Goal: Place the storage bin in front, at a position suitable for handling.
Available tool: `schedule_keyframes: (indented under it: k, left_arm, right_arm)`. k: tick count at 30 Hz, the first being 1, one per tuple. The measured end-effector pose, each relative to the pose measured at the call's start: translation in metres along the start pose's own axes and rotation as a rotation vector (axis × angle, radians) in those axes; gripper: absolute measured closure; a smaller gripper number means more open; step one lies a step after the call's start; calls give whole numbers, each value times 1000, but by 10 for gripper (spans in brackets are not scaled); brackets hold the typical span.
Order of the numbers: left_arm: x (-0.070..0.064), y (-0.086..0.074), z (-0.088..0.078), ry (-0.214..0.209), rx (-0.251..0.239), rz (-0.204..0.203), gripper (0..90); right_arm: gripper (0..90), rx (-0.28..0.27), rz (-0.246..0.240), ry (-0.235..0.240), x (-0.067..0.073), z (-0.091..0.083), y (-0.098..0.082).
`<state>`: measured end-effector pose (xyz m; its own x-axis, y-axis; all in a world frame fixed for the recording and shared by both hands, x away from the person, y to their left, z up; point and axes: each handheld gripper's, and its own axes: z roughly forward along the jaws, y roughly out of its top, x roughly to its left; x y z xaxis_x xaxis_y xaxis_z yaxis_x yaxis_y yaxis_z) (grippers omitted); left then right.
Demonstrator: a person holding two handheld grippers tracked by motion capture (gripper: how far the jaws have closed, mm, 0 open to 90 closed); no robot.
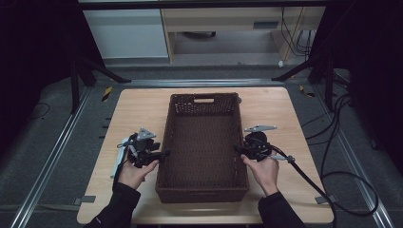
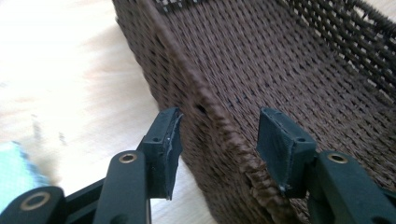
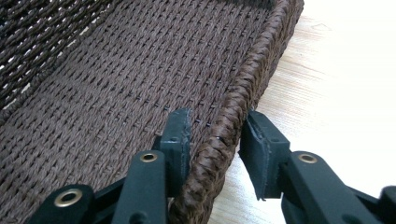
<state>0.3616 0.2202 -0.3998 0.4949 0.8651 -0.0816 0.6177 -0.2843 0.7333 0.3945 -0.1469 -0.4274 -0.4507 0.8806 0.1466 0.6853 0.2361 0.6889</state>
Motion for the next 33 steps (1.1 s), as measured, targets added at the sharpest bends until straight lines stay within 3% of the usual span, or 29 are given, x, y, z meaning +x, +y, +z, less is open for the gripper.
schedule_keyframes:
  k: [5,7,8,10,11,14,20,25,33]
  left_arm:
    - [14,7,-23,24,-58,-28,457]
    - [28,9,-36,58,-88,-48,451]
    - [28,9,-36,58,-88,-48,446]
    - [45,5,-41,115,-77,-57,432]
    - [45,5,-41,115,-77,-57,424]
    - [71,-8,-37,201,-44,-87,392]
    - [98,-31,-18,259,-9,-121,332]
    - [106,-47,-4,277,45,-126,335]
    - [113,-71,4,295,105,-127,334]
  right_arm:
    - [529,-50,-8,-1,-5,-9,6]
    - [515,-58,-21,-13,-6,-12,8]
    - [507,-60,-24,-15,-7,-14,9]
    - [498,-72,-29,-20,-9,-16,11]
    - [491,-74,-32,-19,-9,-17,12]
    - [463,-74,-50,-33,-11,-18,16]
    - [445,-67,-42,-11,-11,-13,17]
    - [443,-46,-47,-9,-6,-7,13]
    - [437,-40,-49,-23,-3,-7,9]
